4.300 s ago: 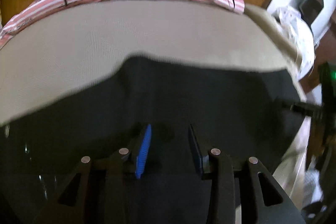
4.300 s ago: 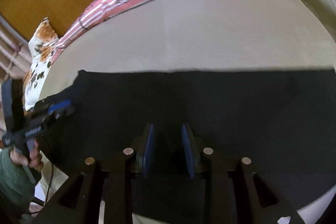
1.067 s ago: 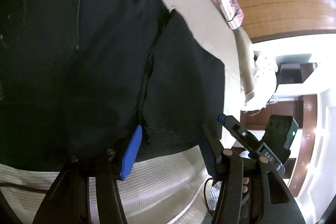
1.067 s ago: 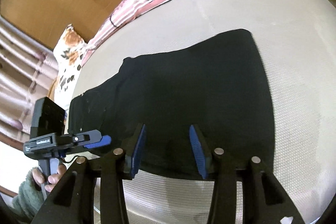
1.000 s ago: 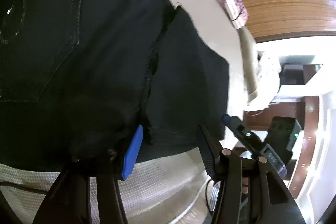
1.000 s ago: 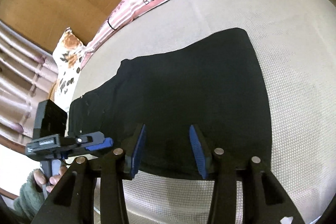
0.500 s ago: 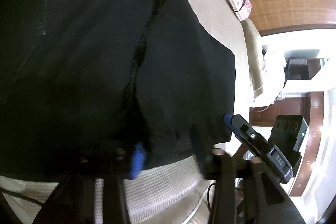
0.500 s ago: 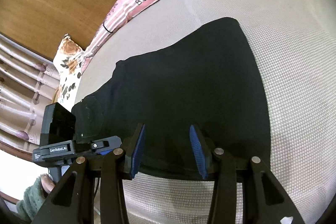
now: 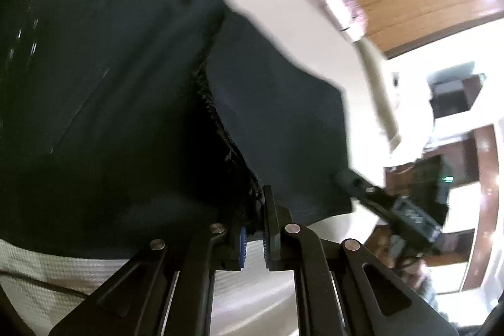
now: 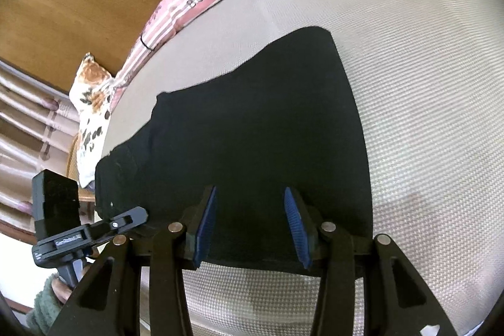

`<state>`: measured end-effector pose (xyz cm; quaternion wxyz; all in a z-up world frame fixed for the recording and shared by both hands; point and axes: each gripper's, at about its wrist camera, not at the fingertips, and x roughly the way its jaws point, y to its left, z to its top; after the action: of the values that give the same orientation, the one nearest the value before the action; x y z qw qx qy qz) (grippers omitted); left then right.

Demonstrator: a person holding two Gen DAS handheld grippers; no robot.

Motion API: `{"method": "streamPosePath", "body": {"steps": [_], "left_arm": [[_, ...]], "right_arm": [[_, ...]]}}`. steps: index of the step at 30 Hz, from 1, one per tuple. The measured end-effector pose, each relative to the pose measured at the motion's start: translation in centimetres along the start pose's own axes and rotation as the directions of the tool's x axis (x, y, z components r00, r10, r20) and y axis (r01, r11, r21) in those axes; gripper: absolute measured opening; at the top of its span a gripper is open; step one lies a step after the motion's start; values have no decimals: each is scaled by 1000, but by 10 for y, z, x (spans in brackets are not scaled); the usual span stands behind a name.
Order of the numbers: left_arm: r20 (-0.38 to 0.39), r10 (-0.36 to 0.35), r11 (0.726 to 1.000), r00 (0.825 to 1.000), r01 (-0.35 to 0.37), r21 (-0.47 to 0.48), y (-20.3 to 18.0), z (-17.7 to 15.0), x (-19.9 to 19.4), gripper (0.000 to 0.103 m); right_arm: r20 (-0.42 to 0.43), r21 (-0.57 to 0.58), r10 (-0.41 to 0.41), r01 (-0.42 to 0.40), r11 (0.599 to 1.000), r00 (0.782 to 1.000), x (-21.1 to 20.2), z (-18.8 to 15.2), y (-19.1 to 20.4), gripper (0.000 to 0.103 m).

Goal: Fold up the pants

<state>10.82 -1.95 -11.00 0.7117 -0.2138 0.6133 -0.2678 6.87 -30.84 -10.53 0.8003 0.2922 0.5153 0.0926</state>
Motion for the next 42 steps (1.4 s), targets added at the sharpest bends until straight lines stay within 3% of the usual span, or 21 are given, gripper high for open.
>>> {"method": "streamPosePath", "body": {"steps": [3, 7, 11, 14, 16, 20, 22, 25, 32, 34, 39, 42], "left_arm": [[-10, 39, 999, 999, -39, 7, 6, -2, 11, 8], [-1, 114, 988, 994, -113, 104, -10, -4, 13, 10], [35, 188, 965, 982, -191, 178, -23, -6, 9, 19], [103, 253, 935, 962, -270, 229, -33, -5, -2, 22], [182, 297, 905, 938, -337, 260, -42, -1, -9, 23], [295, 312, 862, 903, -399, 311, -51, 14, -12, 26], [313, 297, 854, 902, -398, 336, -55, 25, -4, 26], [303, 255, 852, 918, -362, 378, -61, 38, 10, 26], [246, 256, 844, 935, -340, 415, -67, 73, 49, 26], [204, 286, 848, 936, -347, 401, -60, 82, 64, 26], [235, 307, 809, 922, -383, 447, -70, 79, 66, 28], [241, 309, 805, 920, -388, 448, -72, 77, 65, 29]], "right_arm": [[-13, -29, -36, 35, 999, 999, 7, -2, 5, 41], [-31, -60, -58, 56, 997, 998, 10, -2, 8, 42], [-45, -75, -73, 69, 995, 996, 9, 3, 13, 43], [-1, -133, -111, 109, 985, 994, 1, 10, 22, 44], [47, -178, -138, 144, 973, 989, -4, 19, 29, 44], [107, -217, -197, 216, 952, 975, -1, 44, 33, 42], [116, -223, -230, 251, 942, 966, 8, 57, 33, 37], [121, -227, -267, 288, 930, 956, 22, 73, 31, 35], [126, -233, -321, 343, 910, 939, 47, 92, 29, 32], [118, -245, -344, 363, 899, 932, 54, 92, 30, 32], [142, -280, -377, 403, 872, 915, 56, 90, 36, 32], [138, -276, -373, 397, 875, 918, 54, 90, 35, 33]]}}
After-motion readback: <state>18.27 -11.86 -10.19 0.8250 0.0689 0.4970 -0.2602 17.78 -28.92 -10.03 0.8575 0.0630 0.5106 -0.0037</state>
